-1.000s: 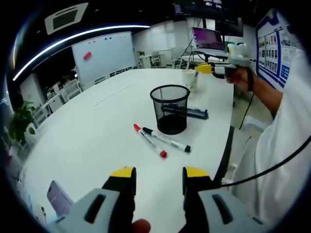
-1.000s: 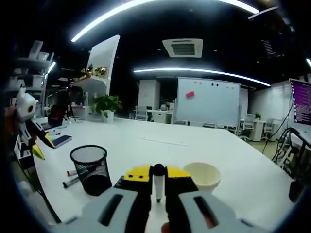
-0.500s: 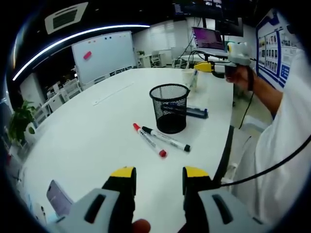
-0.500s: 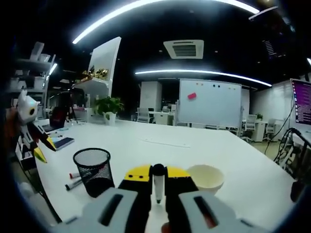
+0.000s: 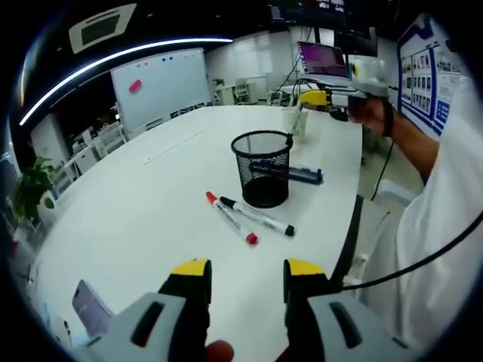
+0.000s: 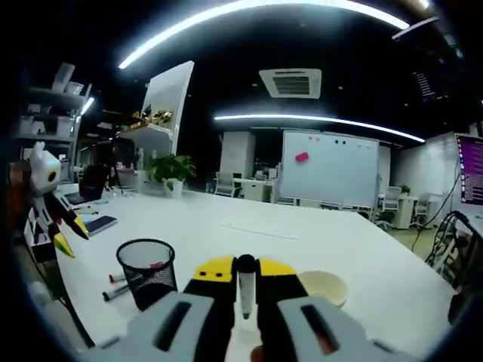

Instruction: Place the scattered laser pointers and whiteboard markers into the pen holder and stack the scattered paper cups together

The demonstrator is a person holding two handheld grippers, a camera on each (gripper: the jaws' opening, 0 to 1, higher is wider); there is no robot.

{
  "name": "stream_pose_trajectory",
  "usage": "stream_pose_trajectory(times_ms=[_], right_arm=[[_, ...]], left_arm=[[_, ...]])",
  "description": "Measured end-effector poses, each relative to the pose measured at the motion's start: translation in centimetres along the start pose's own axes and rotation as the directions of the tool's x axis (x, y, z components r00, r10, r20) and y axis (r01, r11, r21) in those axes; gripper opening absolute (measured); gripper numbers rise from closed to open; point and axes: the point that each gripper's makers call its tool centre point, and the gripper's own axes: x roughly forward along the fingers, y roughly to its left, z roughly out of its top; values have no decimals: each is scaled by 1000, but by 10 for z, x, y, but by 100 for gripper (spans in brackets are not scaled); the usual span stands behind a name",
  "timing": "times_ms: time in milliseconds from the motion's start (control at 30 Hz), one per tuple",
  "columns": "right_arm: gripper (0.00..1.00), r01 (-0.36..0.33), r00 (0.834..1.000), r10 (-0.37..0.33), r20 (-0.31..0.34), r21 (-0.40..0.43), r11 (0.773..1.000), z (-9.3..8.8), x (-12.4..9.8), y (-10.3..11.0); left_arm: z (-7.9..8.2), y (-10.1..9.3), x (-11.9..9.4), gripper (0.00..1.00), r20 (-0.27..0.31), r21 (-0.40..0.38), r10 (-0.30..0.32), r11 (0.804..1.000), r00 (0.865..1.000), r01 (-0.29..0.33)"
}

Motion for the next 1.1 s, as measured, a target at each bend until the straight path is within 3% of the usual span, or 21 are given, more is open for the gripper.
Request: stream_pose_trajectory(times_ms=[333,533,767,1100], right_arm=[[10,-17,999,18,33,-8,1000,13,1,7],[10,-43,997,47,57,-58,997,21,0,17],[10,-61,982,78,174,-105,993,48,-8,28],[10,-70,961,113,254,-170,983,68,-14,43]], left_arm=[[1,-4,-3,39,3,0,2,1000,1000,-2],[2,-3,-2,39,6,2,-1,1000,1000,1],[1,-5,-1,39,3,3,-5,1000,1000,5],[1,-3,1,39,1,7,-9,1000,1000,9]])
